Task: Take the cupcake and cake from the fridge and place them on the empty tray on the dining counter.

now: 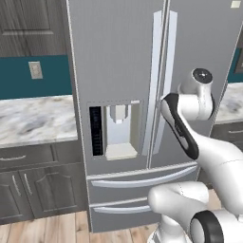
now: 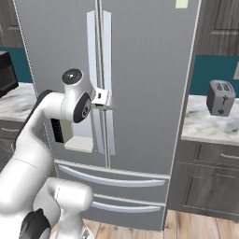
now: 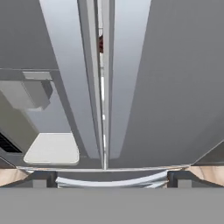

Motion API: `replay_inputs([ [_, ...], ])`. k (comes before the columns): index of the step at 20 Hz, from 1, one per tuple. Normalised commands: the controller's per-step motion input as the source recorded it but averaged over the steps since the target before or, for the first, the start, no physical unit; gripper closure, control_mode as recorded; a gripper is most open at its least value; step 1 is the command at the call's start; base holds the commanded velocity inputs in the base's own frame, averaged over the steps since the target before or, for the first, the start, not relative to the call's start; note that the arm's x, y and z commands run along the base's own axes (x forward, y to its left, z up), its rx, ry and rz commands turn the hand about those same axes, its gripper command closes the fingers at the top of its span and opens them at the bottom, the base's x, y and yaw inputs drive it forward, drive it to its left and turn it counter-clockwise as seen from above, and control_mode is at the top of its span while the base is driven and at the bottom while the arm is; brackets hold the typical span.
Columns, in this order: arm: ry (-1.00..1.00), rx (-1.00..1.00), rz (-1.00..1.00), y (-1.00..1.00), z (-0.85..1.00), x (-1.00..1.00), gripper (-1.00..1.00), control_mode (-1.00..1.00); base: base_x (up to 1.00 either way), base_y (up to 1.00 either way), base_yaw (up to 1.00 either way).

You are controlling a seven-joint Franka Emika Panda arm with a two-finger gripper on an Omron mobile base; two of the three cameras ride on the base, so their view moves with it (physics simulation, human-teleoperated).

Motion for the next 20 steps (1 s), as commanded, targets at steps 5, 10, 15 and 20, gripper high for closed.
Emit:
replay_inputs([
  [5, -0.01, 0.0, 0.0, -0.14, -0.04, 0.45, -1.0, -1.0, 0.0, 0.0, 0.0],
  [10, -0.01, 0.0, 0.0, -0.05, -0.07, 0.44, -1.0, -1.0, 0.0, 0.0, 0.0],
  [15, -0.03, 0.0, 0.0, -0.03, -0.14, 0.4, -1.0, -1.0, 0.0, 0.0, 0.0],
  [20, -0.06, 0.0, 0.0, -0.1, -0.2, 0.36, -1.0, -1.0, 0.0, 0.0, 0.0],
])
